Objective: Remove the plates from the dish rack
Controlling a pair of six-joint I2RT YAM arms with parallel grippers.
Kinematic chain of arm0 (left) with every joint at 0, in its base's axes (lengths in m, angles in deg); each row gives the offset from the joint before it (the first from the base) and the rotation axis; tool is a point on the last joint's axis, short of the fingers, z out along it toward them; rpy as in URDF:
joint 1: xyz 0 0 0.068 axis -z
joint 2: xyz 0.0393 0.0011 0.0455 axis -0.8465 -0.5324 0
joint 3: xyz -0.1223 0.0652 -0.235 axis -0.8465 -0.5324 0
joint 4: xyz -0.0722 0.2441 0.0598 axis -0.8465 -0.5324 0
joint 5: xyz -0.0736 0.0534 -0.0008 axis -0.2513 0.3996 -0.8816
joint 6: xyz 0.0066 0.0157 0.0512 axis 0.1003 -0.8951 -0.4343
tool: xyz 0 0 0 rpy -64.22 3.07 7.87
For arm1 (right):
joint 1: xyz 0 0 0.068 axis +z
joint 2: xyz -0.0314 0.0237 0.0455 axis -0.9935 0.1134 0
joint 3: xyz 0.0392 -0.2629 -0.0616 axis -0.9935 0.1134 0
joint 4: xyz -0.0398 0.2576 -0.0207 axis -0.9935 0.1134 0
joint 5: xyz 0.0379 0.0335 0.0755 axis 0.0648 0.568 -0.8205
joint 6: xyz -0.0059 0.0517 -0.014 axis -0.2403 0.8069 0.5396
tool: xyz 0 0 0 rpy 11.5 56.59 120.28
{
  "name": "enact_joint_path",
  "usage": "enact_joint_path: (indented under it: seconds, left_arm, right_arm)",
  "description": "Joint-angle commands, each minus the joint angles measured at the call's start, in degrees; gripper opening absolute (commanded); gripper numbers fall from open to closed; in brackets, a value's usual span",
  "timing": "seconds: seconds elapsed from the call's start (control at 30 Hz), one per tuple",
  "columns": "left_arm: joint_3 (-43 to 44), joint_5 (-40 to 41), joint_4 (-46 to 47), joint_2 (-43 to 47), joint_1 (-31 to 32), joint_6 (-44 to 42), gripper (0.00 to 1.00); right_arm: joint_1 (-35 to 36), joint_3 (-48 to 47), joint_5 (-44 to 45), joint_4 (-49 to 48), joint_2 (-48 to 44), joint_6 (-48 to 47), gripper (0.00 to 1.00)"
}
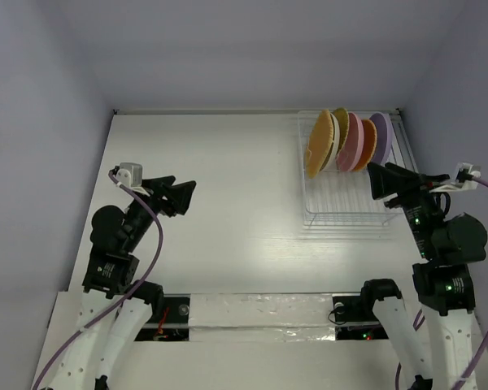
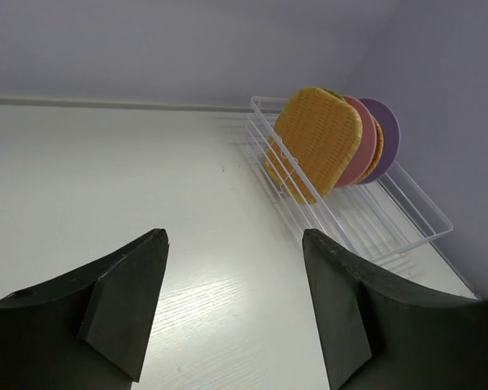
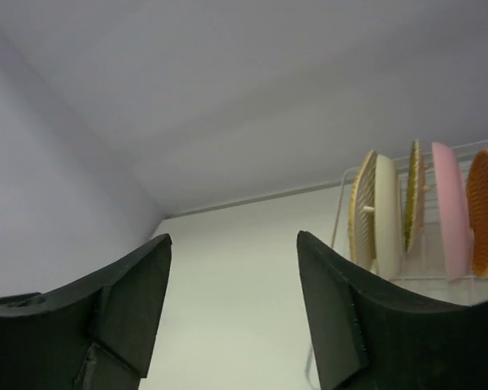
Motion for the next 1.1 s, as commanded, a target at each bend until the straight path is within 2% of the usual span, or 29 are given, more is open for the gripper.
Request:
enact_joint_path:
  seconds: [0.0, 0.03, 0.07, 0.1, 0.17, 0.2, 0.3, 0.33, 0.43, 0.53, 0.6, 0.63, 0.73, 0.8, 0.87, 0.9, 0.93, 1.0, 1.03, 1.07]
  left_arm:
    - [2.5, -0.7, 0.9, -0.5, -0.9, -1.0, 0.65]
    - [2.7, -0.8, 0.8, -0.4, -0.9, -1.3, 0.65]
    - [2.6, -0.7, 0.8, -0.3, -0.9, -1.4, 0.65]
    - [2.6, -0.8, 0.7, -0.1, -0.9, -1.4, 0.65]
    - [2.3, -1.1, 1.3, 0.2, -0.9, -0.8, 0.58]
    - [2.2, -0.7, 1.4, 0.1, -0.9, -0.7, 0.55]
    - [2.7, 0.4, 0.6, -0.8, -0.9, -0.4, 0.34]
    - [2.8, 0.7, 0.3, -1.1, -0.9, -0.4, 0.2]
    - [3.5, 2.6, -1.4, -2.3, -0.9, -0.2, 0.0]
    - [3.8, 4.6, -2.5, -3.0, -0.9, 0.0, 0.0]
    - [4.1, 6.6, -3.8, -3.6, -0.9, 0.1, 0.0]
    - [4.2, 7.2, -4.2, -3.8, -0.9, 0.1, 0.0]
    - [4.5, 7.3, -4.9, -4.7, -0.9, 0.1, 0.0]
    - [4.5, 6.5, -4.9, -4.8, -1.4, 0.1, 0.0]
    - [4.3, 6.0, -4.6, -4.7, -1.4, 0.1, 0.07]
    - [4.3, 5.6, -4.5, -4.5, -1.4, 0.1, 0.1]
    - [4.2, 5.4, -4.4, -4.4, -1.4, 0.1, 0.19]
    - [4.1, 5.0, -4.3, -4.1, -1.4, 0.1, 0.29]
    - [4.1, 4.9, -4.3, -4.2, -1.4, 0.1, 0.37]
    - [4.1, 4.9, -4.3, -4.1, -1.4, 0.1, 0.39]
  right_arm:
    - [-0.3, -1.0, -2.6, -1.7, 1.5, 0.6, 0.66]
    - [-0.3, -1.3, -3.0, -1.7, 2.7, 0.5, 0.55]
    - [-0.3, -1.7, -3.0, -1.6, 3.6, 0.4, 0.37]
    - [-0.3, -2.8, -3.4, -0.8, 4.6, 0.2, 0.14]
    - [-0.3, -4.1, -4.4, 0.1, 8.3, -0.9, 0.01]
    - [-0.3, -5.2, -5.5, 0.4, 9.7, -1.2, 0.0]
    - [-0.3, -6.6, -6.8, 0.6, 15.1, -1.7, 0.0]
    - [-0.3, -7.1, -8.5, -0.4, 16.2, -1.1, 0.0]
    - [2.5, -8.8, -7.0, -2.2, 20.3, -0.8, 0.0]
    - [6.9, -12.8, 0.6, 1.3, 27.2, -4.1, 0.0]
    - [12.4, -18.9, 6.4, 4.2, 32.1, -6.7, 0.0]
    - [13.8, -21.3, 12.8, 8.1, 37.5, -8.1, 0.0]
    - [15.2, -28.1, 21.9, 12.6, 46.4, -11.9, 0.0]
    - [15.2, -31.4, 25.7, 14.3, 50.0, -12.9, 0.11]
    - [15.2, -33.9, 28.7, 15.7, 55.2, -14.1, 0.22]
    - [15.2, -34.9, 29.9, 16.0, 56.7, -14.4, 0.34]
    - [15.2, -37.0, 31.8, 17.4, 58.1, -14.7, 0.4]
    - [15.2, -38.5, 33.0, 18.0, 61.4, -15.4, 0.51]
    - [15.2, -39.2, 34.4, 18.5, 62.3, -15.6, 0.53]
    - [15.2, -40.6, 35.0, 18.9, 63.3, -15.8, 0.53]
